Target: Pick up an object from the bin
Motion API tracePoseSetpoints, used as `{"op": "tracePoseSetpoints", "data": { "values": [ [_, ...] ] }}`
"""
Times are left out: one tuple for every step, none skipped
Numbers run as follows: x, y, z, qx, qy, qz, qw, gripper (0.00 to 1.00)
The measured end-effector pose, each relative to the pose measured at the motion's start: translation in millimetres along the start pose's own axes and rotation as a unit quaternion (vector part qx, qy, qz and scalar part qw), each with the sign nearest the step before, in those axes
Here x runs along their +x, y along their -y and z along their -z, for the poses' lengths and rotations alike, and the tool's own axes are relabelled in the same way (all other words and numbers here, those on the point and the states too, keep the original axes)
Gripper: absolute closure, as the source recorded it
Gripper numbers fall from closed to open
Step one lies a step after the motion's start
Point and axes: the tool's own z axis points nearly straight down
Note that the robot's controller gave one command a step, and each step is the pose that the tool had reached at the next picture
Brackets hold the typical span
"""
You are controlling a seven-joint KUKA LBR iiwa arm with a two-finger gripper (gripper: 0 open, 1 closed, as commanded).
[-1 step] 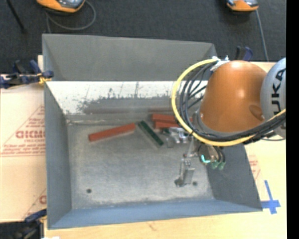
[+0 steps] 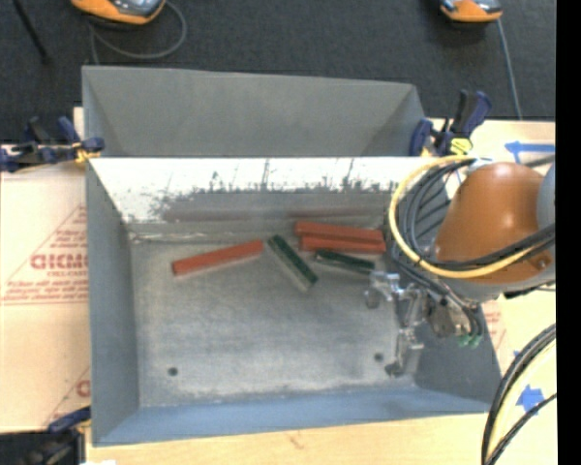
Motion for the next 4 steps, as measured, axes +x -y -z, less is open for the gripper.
{"op": "tracePoseSetpoints", "data": {
  "values": [
    [-56.5, 24.1, -19.8, 0.0, 0.0044, 0.078, 0.997, 0.0],
    [-120.0, 19.8, -49.1, -0.002, 0.0056, 0.016, 0.9999, 0.0],
    [-156.2, 23.8, -77.2, -0.001, 0.0097, -0.002, 1.0, 0.0],
    [-156.6, 24.6, -74.0, -0.001, 0.011, -0.003, 0.9999, 1.0]
  ]
}}
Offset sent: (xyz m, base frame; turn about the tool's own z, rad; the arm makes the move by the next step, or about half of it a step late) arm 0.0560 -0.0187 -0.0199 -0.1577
